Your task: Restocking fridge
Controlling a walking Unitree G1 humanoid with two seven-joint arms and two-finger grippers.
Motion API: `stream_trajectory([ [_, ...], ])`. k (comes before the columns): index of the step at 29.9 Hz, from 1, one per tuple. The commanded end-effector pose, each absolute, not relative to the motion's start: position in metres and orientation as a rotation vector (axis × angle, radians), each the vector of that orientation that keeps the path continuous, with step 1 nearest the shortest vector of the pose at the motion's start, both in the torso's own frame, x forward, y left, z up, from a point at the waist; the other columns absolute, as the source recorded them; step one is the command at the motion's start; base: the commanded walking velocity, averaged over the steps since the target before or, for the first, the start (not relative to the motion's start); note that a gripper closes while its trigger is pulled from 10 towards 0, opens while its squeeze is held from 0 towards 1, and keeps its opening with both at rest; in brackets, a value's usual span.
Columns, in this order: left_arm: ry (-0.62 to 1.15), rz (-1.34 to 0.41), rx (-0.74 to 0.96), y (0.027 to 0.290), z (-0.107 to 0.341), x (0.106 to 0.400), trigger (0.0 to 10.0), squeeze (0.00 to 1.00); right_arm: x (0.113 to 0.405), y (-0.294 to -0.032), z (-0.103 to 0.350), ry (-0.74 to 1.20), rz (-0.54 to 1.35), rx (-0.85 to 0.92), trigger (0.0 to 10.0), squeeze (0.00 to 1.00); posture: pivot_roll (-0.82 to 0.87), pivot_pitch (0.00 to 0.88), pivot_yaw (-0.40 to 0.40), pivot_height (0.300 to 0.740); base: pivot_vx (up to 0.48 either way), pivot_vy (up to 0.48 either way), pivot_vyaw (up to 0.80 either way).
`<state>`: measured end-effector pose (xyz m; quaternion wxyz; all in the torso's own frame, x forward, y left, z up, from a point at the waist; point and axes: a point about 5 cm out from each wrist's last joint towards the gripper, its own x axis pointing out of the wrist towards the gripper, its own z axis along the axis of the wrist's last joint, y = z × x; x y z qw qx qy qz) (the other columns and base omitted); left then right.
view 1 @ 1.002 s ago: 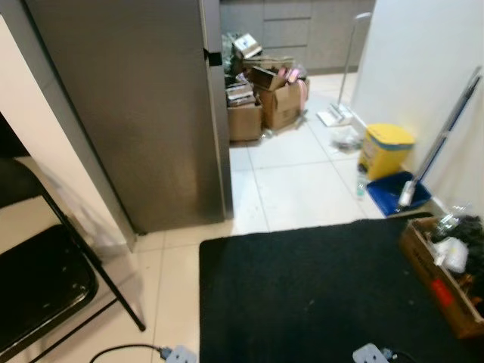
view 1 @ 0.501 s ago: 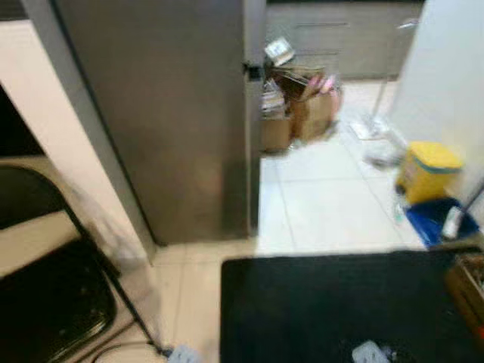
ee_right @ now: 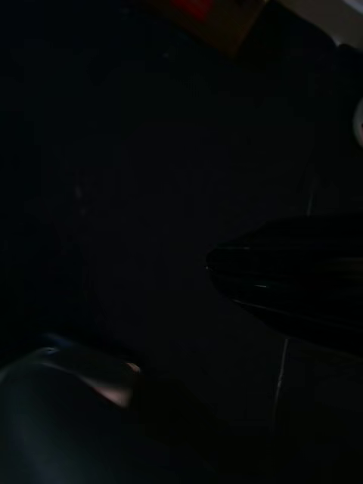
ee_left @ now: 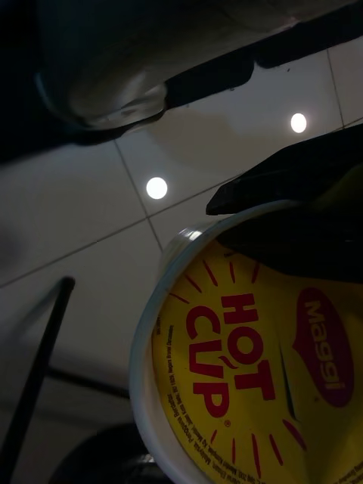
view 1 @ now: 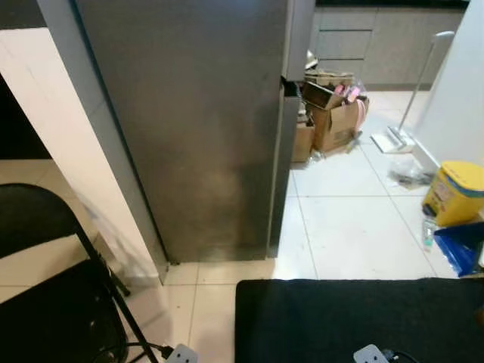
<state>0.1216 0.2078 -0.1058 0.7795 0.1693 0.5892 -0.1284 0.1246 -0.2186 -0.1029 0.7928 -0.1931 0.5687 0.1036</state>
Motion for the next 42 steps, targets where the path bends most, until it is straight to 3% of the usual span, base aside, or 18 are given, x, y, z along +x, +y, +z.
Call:
stream_trajectory([
  [1,1.279,-0.297,0.365,0.2039,-0.107,0.1197,10.0,0.0,0.123,-0.2163,-0.1038,1.227,0.226,-0.396,10.0,0.0,-0.02,0.0,0.018,0.74,0.368,0.0,0.0],
  [25,1.28,-0.304,0.373,0.2055,-0.1067,0.1195,10.0,0.0,0.1281,-0.2151,-0.1025,1.223,0.214,-0.375,10.0,0.0,-0.02,0.0,0.021,0.74,0.365,0.0,0.0],
  [35,1.28,-0.309,0.378,0.2054,-0.1067,0.1194,10.0,0.0,0.1278,-0.2151,-0.1025,1.23,0.228,-0.37,10.0,0.0,-0.02,0.0,0.02,0.74,0.362,0.0,-0.77],
  [42,1.253,-0.281,0.374,0.2059,-0.1057,0.1227,10.0,0.0,0.1256,-0.2181,-0.1025,1.236,0.227,-0.363,10.0,0.0,-0.01,0.0,0.022,0.74,0.0,0.0,-0.77],
])
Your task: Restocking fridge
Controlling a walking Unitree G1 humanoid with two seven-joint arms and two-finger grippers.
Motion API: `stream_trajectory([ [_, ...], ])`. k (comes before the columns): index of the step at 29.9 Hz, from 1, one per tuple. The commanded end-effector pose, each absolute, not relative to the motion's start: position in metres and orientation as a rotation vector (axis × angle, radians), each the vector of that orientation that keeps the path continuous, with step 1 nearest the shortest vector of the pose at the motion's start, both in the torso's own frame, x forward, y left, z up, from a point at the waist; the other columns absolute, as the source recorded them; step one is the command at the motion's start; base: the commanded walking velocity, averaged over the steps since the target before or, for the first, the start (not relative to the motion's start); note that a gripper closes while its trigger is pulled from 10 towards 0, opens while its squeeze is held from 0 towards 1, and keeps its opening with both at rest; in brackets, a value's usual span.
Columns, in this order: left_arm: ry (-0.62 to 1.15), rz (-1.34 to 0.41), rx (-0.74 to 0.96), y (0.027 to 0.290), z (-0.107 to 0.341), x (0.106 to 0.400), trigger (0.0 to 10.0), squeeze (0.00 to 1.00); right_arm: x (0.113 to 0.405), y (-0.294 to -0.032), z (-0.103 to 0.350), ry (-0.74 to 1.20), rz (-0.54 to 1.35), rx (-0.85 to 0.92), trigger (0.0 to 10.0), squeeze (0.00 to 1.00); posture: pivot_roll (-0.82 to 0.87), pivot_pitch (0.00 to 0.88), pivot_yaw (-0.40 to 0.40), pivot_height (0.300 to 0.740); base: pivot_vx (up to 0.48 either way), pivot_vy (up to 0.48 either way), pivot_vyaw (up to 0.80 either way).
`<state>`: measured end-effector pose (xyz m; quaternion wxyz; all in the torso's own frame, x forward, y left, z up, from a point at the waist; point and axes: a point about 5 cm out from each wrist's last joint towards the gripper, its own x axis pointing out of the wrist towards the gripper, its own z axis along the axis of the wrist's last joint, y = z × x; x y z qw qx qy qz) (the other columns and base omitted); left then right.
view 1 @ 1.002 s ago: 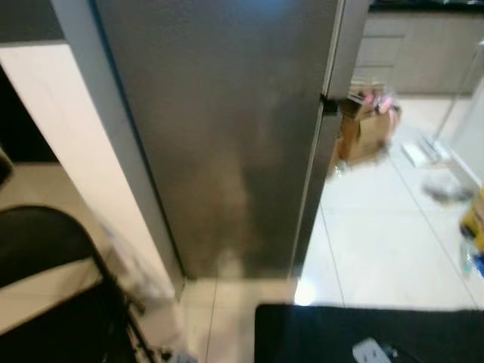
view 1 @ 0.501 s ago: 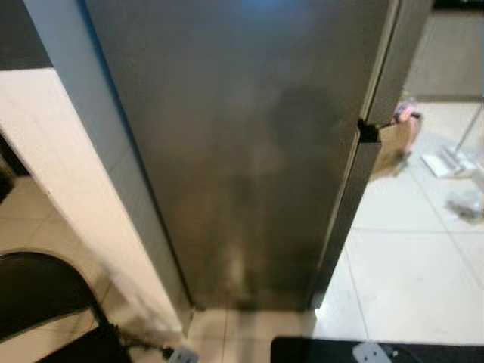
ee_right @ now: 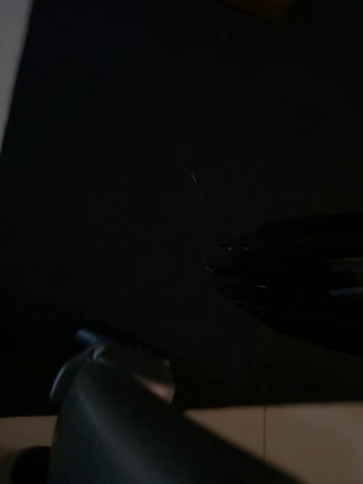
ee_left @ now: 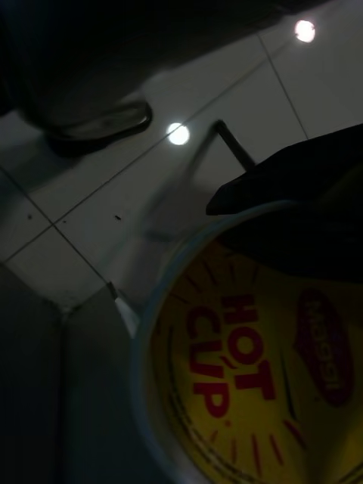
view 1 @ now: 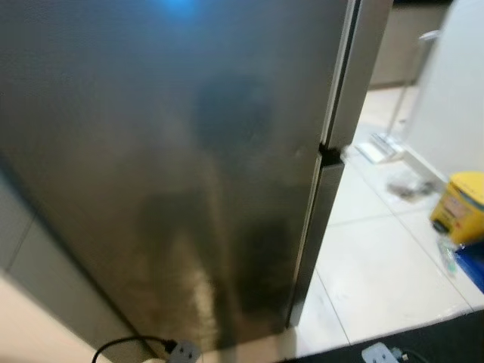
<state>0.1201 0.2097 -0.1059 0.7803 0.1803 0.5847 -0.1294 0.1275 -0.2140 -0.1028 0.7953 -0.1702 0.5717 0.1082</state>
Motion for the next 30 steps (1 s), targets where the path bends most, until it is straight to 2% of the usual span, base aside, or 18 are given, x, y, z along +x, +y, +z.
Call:
stream_trajectory([
  [1,1.254,-0.281,0.375,0.2059,-0.1057,0.1226,10.0,0.0,0.1255,-0.2183,-0.1025,1.236,0.227,-0.362,10.0,0.0,-0.01,0.0,0.024,0.74,0.0,0.0,-0.77],
  [23,1.256,-0.282,0.375,0.2051,-0.1059,0.1226,10.0,0.0,0.1297,-0.2179,-0.1014,1.215,0.197,-0.36,10.0,0.0,-0.01,0.0,0.023,0.74,0.0,0.0,-0.76],
  [30,1.257,-0.281,0.377,0.2053,-0.1059,0.1227,10.0,0.0,0.1237,-0.2175,-0.103,1.202,0.201,-0.363,10.0,0.0,-0.02,0.0,0.022,0.74,0.0,0.0,0.0],
])
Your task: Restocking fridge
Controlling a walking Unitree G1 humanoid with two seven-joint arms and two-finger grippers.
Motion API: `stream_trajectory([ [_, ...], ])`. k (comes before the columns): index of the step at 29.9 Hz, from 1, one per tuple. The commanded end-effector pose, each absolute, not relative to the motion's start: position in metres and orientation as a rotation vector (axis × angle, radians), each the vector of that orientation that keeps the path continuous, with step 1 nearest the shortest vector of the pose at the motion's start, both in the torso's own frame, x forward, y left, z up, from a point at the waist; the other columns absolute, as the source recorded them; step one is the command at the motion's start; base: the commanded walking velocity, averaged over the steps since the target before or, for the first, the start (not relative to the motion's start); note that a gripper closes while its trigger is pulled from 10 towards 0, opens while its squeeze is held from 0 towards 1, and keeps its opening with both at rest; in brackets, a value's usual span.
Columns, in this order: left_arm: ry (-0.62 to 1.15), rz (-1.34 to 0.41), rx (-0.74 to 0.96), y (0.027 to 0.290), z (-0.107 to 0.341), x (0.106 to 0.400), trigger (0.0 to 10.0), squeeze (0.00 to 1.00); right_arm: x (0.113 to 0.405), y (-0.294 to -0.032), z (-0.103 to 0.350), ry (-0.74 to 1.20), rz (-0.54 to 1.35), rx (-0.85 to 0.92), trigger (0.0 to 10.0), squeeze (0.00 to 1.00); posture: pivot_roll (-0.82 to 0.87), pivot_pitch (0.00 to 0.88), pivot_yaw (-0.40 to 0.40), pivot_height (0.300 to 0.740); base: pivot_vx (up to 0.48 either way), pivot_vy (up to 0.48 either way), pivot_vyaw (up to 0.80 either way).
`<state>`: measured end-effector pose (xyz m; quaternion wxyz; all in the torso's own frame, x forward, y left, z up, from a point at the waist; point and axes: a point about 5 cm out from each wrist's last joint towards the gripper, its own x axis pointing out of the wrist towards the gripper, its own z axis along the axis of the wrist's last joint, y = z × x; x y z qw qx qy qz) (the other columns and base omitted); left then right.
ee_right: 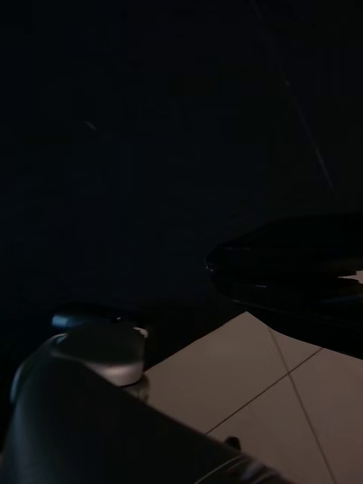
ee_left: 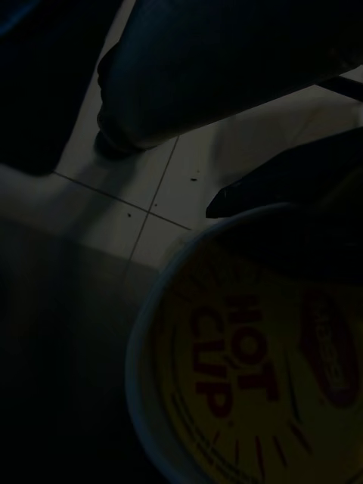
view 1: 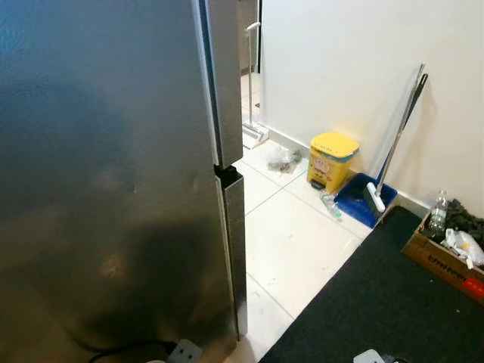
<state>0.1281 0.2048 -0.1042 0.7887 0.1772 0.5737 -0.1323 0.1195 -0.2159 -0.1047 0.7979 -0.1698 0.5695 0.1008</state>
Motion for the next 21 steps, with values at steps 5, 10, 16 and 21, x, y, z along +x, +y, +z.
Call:
stream_trajectory([
  [5,1.259,-0.279,0.379,0.206,-0.106,0.123,10.0,0.0,0.13,-0.218,-0.101,1.176,0.205,-0.367,10.0,0.0,-0.02,0.0,0.021,0.74,0.0,0.0,0.0],
  [10,1.265,-0.279,0.384,0.206,-0.106,0.122,10.0,0.0,0.139,-0.216,-0.098,1.153,0.216,-0.367,10.0,0.0,-0.02,0.0,0.022,0.74,0.0,-0.442,0.0],
  [16,1.268,-0.25,0.381,0.207,-0.106,0.122,10.0,0.0,0.143,-0.213,-0.097,1.14,0.231,-0.365,10.0,0.0,-0.02,0.0,0.021,0.74,0.0,0.0,0.0],
  [21,1.268,-0.246,0.38,0.207,-0.106,0.122,10.0,0.0,0.151,-0.212,-0.094,1.116,0.245,-0.371,10.0,0.0,-0.02,0.0,0.018,0.74,0.0,0.0,0.0],
])
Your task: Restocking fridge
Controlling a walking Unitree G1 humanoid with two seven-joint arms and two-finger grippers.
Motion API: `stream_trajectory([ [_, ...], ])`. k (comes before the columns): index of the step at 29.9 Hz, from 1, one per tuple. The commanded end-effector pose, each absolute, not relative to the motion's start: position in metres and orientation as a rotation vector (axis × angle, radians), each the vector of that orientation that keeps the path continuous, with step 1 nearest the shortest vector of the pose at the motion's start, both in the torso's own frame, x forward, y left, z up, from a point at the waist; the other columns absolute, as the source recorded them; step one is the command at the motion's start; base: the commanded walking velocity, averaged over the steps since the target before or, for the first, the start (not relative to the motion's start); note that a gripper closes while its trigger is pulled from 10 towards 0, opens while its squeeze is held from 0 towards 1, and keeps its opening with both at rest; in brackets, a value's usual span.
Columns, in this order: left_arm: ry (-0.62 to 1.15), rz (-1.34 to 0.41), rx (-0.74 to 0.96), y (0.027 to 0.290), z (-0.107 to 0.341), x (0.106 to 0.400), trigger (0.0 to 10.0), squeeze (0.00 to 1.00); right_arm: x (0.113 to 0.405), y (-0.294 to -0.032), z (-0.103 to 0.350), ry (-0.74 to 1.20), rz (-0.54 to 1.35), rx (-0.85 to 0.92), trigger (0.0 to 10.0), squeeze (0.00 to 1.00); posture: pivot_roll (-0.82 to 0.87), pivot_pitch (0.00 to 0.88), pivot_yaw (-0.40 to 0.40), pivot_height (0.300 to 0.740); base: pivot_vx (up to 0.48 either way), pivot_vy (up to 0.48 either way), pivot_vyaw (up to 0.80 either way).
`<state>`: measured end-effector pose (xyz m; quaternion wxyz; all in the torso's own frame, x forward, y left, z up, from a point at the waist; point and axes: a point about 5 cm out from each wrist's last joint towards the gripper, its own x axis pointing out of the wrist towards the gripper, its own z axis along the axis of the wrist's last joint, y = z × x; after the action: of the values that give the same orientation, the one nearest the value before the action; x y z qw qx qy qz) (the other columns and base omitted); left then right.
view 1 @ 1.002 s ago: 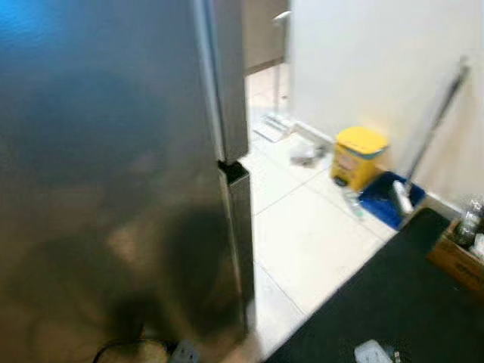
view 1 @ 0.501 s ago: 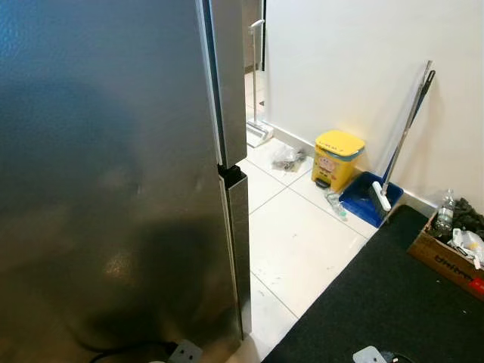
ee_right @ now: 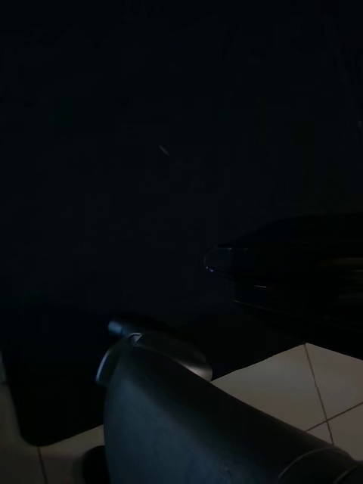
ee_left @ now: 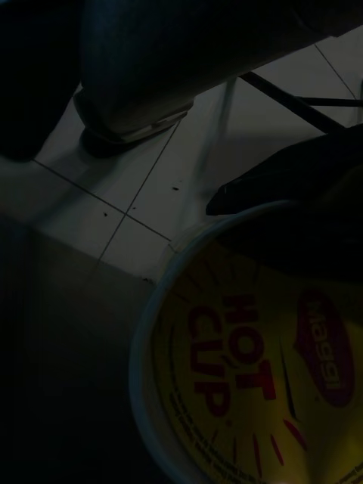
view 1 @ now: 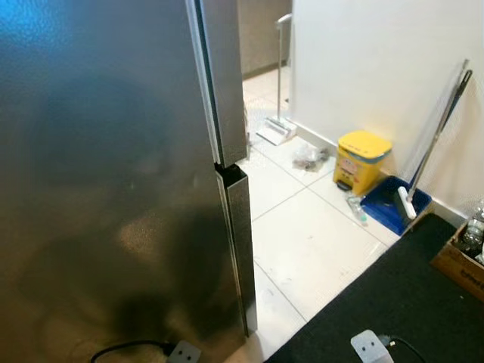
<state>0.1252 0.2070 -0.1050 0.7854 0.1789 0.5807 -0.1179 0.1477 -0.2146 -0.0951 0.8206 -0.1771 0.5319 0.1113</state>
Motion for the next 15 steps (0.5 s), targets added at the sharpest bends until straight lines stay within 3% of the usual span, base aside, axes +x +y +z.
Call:
stream_trajectory([
  [1,1.268,-0.246,0.381,0.207,-0.106,0.121,10.0,0.0,0.157,-0.212,-0.092,1.096,0.244,-0.369,10.0,0.0,-0.02,0.0,0.018,0.74,0.0,0.0,0.0],
  [5,1.269,-0.245,0.384,0.207,-0.106,0.121,10.0,0.0,0.177,-0.212,-0.082,1.015,0.24,-0.35,10.0,0.0,-0.02,0.0,0.017,0.74,0.0,0.0,0.0],
  [10,1.269,-0.245,0.39,0.207,-0.106,0.121,10.0,0.0,0.231,-0.212,-0.049,0.792,0.259,-0.284,10.0,0.0,-0.02,0.0,0.018,0.74,0.0,0.0,0.0],
  [12,1.269,-0.245,0.391,0.207,-0.106,0.121,10.0,0.0,0.238,-0.212,-0.044,0.764,0.265,-0.26,10.0,0.0,-0.02,0.0,0.018,0.74,0.0,0.0,0.0],
  [13,1.27,-0.246,0.393,0.207,-0.106,0.121,10.0,0.0,0.246,-0.212,-0.037,0.727,0.274,-0.225,10.0,0.51,-0.02,0.0,0.019,0.74,0.0,0.0,0.0],
  [14,1.27,-0.246,0.393,0.207,-0.106,0.121,10.0,0.0,0.246,-0.212,-0.037,0.727,0.274,-0.225,10.0,0.51,-0.02,0.0,0.019,0.74,0.0,0.0,0.0],
  [15,1.27,-0.248,0.395,0.207,-0.106,0.121,10.0,0.0,0.254,-0.211,-0.03,0.689,0.297,-0.209,10.0,1.0,-0.02,0.0,0.018,0.74,0.0,0.0,0.0],
])
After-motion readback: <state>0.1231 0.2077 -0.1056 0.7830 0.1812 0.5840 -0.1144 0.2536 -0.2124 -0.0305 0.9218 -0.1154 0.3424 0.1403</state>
